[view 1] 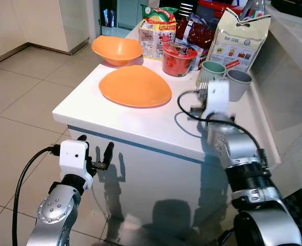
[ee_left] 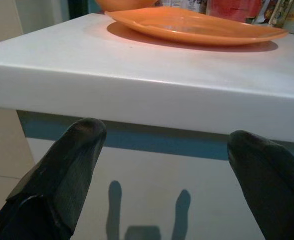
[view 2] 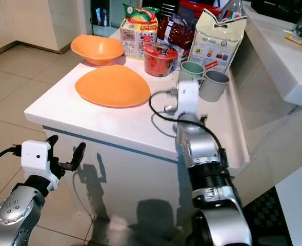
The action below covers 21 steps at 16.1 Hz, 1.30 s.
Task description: Setting the table
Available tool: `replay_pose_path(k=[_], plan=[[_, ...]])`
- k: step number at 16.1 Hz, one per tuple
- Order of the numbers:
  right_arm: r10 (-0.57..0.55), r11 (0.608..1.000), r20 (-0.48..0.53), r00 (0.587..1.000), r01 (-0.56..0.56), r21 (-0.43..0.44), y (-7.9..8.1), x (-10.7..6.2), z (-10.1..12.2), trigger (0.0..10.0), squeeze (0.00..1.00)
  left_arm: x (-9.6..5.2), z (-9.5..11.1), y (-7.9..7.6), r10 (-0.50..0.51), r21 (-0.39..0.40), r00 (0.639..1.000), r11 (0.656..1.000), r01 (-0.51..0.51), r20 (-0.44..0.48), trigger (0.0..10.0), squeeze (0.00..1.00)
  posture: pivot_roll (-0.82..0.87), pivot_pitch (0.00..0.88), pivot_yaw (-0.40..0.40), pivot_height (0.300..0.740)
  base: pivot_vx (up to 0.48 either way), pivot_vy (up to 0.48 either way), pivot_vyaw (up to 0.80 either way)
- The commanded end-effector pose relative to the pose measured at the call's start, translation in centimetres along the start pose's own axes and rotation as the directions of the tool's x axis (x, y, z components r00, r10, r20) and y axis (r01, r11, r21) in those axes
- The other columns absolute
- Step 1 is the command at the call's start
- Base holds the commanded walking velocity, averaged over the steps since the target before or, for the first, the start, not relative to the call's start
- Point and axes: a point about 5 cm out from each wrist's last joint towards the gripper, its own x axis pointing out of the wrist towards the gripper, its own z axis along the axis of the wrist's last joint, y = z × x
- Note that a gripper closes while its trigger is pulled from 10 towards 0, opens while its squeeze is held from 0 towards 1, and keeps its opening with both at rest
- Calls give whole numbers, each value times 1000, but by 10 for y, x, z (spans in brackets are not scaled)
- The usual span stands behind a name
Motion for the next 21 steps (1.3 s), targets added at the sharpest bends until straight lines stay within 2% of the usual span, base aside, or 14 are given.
replay_pose_path(k=[1, 4, 7, 21], plan=[[-14, 999, 81, 997, 17, -34, -5, -2, 9, 0, 0, 2, 2, -5, -21, -3, 1000, 1000, 21, 2, 10000, 0, 147, 0, -108, 740, 0, 0, 0], [6, 999, 102, 995, -2, -46, 2, -9, 3, 0, 0, 4, 3, -5, -25, -4, 1000, 1000, 25, 4, 10000, 0, 148, 0, -101, 740, 0, 0, 0], [6, 999, 147, 989, 1, -47, 1, -11, 7, 0, 0, 7, 5, -5, -28, -3, 1000, 1000, 28, 12, 10000, 0, 146, 0, -98, 740, 0, 0, 0], [6, 999, 147, 989, 1, -47, 1, -11, 7, 0, 0, 7, 5, -5, -28, -3, 1000, 1000, 28, 12, 10000, 0, 146, 0, -98, 740, 0, 0, 0]])
